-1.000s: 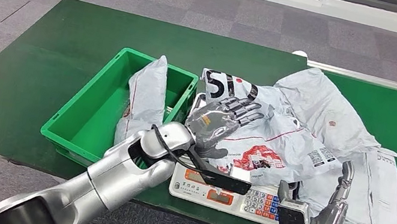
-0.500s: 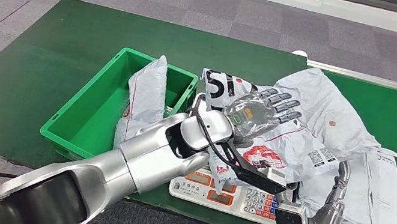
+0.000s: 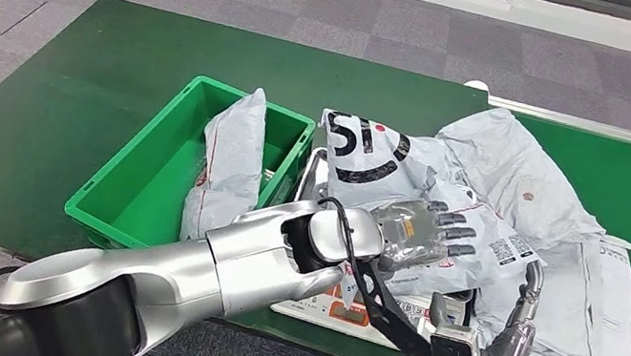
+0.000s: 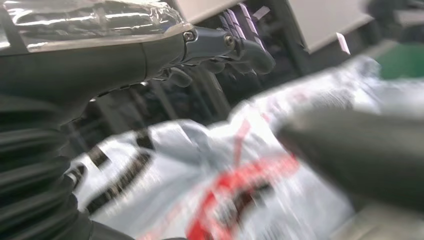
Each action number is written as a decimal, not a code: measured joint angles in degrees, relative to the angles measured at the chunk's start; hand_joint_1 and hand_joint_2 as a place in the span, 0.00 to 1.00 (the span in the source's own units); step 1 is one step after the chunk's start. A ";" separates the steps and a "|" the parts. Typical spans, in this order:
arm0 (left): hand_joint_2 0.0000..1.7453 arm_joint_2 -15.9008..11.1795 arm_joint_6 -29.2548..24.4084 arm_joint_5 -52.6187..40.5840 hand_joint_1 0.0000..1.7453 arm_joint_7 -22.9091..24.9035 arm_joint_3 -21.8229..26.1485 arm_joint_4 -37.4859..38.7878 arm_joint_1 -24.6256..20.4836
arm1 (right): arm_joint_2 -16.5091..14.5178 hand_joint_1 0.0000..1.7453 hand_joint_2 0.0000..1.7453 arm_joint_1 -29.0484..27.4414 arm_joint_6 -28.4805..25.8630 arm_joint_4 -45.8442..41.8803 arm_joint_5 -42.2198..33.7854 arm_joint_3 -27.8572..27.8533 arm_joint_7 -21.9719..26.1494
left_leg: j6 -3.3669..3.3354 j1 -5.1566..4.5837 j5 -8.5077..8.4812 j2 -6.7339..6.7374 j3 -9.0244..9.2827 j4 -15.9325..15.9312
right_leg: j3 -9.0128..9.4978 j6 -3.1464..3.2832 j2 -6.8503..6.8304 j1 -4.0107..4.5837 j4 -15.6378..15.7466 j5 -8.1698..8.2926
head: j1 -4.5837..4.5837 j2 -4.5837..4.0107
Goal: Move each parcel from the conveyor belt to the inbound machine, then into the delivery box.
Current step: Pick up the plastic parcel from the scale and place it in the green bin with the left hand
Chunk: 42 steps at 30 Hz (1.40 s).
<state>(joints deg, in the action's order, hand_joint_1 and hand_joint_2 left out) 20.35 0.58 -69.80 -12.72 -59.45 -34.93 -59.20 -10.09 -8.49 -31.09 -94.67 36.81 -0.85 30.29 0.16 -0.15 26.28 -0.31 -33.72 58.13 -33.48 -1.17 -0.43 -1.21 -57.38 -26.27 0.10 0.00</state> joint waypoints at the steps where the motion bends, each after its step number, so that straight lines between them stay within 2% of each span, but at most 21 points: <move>1: 1.00 0.01 0.47 1.00 0.00 -0.76 -0.84 0.39 -0.04 | 0.07 0.00 1.00 0.14 -0.17 0.30 -0.12 0.13 0.03 | 0.00 0.00 0.00 0.00 0.00 0.00 | 0.00 0.00 0.00 0.00 0.00 0.00 | -0.01 0.00; 12: 1.00 0.04 2.40 5.55 0.00 -2.42 -6.20 2.25 -0.54 | 0.27 0.00 1.00 0.49 -0.25 1.15 -0.10 0.96 -0.54 | 0.00 0.00 0.00 0.00 0.00 0.00 | -0.01 0.00 0.00 0.00 0.00 0.00 | -0.01 0.00; 29: 1.00 0.06 3.63 9.21 0.00 -2.50 -7.43 2.39 -0.85 | 0.26 0.00 1.00 0.89 0.75 1.39 0.96 0.96 -0.96 | 0.00 0.00 0.00 -0.01 0.00 0.00 | 0.00 0.00 -0.01 0.00 0.00 0.00 | -0.02 0.00; 31: 1.00 0.06 4.29 8.98 0.00 -0.61 -7.87 2.40 -0.85 | 0.26 0.00 1.00 0.80 0.69 1.39 1.14 0.96 -1.03 | 0.00 0.00 0.00 -0.01 0.00 0.00 | 0.00 0.00 -0.01 0.00 0.00 0.00 | -0.01 0.00; 36: 1.00 0.04 6.06 7.40 0.00 7.60 -9.50 2.72 -0.77 | 0.22 0.00 1.00 -0.06 0.57 1.12 1.62 0.96 -1.30 | 0.00 0.00 0.00 -0.01 0.00 0.00 | 0.00 0.00 -0.01 0.00 0.00 0.00 | -0.01 0.00; 42: 1.00 0.04 6.37 7.67 0.00 12.70 -9.82 3.51 -0.71 | 0.02 0.00 1.00 -0.90 0.75 0.15 2.42 0.96 -1.91 | 0.00 0.00 0.00 0.00 0.00 0.00 | 0.00 0.00 0.00 0.00 0.00 0.00 | -0.02 0.00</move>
<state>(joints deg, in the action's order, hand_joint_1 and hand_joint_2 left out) 20.39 6.96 -62.12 -0.03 -69.26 -31.43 -59.92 -10.07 -9.39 -30.33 -94.52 39.23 0.11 28.38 0.16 -0.15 26.28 -0.31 -33.71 58.13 -33.49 -1.17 -0.43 -1.20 -57.37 -26.27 0.09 0.00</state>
